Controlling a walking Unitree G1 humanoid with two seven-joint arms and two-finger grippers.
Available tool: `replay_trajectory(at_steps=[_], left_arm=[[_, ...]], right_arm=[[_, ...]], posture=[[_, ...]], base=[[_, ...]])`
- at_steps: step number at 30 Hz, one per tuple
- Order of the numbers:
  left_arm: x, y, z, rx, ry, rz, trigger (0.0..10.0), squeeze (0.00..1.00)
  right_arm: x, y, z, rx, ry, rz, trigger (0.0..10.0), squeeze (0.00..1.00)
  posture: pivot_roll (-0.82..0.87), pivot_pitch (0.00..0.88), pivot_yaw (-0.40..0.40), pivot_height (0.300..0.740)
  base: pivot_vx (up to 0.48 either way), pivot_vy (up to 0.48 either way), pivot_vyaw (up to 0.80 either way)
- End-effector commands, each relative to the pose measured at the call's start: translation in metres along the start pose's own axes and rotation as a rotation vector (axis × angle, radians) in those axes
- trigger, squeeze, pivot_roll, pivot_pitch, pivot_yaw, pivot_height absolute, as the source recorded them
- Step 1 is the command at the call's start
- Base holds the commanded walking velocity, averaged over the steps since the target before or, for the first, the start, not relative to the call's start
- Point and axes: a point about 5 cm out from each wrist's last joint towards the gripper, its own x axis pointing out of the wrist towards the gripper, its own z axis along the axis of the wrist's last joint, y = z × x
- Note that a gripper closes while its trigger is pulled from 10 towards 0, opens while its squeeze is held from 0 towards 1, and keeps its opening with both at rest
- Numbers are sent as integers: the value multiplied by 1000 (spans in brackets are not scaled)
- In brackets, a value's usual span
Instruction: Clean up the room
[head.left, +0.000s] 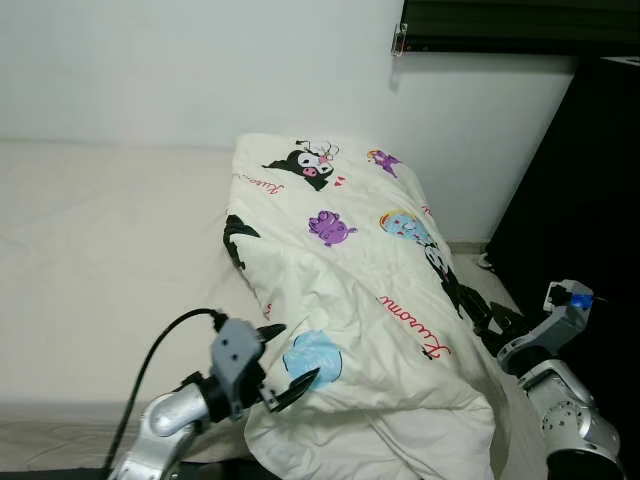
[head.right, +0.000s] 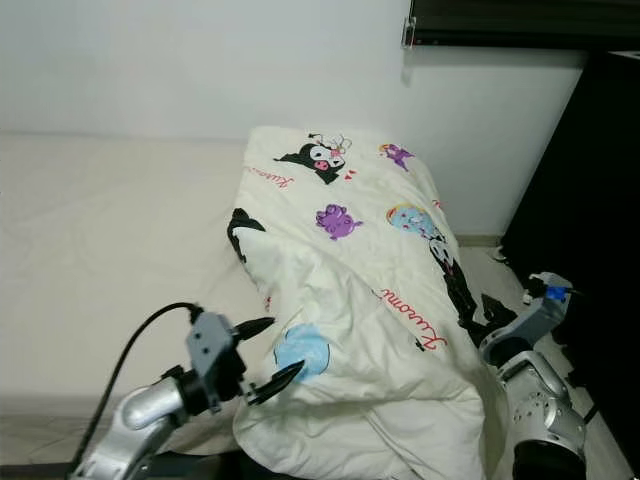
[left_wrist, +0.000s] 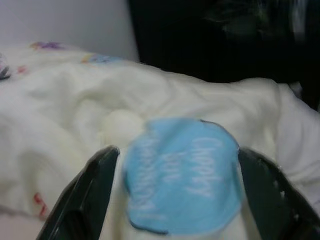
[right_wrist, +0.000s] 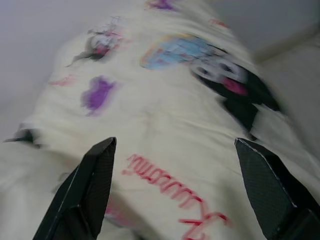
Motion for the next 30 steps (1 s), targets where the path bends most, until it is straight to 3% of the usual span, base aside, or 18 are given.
replay_trajectory(at_steps=[1,6,9,14,15,16,20,30], left_arm=[[7,-12,-7,67,70,-46,10000,0],[13,-20,-10,56,71,-77,10000,0],[17,-20,-13,93,87,-68,10000,0],[24,-1,-13,226,124,110,10000,0],[24,2,-14,252,136,138,5529,0],[24,4,-15,267,146,151,0,0],[21,2,-23,314,185,128,0,0],[3,3,-33,328,204,146,0,0]], right_arm=[[4,-2,-3,13,-22,-60,10000,0],[7,0,-4,13,-26,-83,10000,0],[8,-1,-2,10,-33,-92,10000,0],[9,-3,4,-2,-58,-108,10000,0],[10,-3,4,-7,-59,-112,10000,0],[10,-4,4,-12,-60,-116,10000,0],[10,-5,5,-26,-60,-121,10000,0],[10,-10,8,-38,-62,-142,10000,0]], posture=[[93,48,-75,575],[89,50,-75,575],[81,48,-73,575],[75,49,-71,575],[69,52,-70,575],[68,52,-70,575],[64,53,-71,575],[71,46,-73,575]], base=[[0,0,0],[0,0,0],[0,0,0],[0,0,0],[0,0,0],[0,0,0],[0,0,0],[0,0,0]])
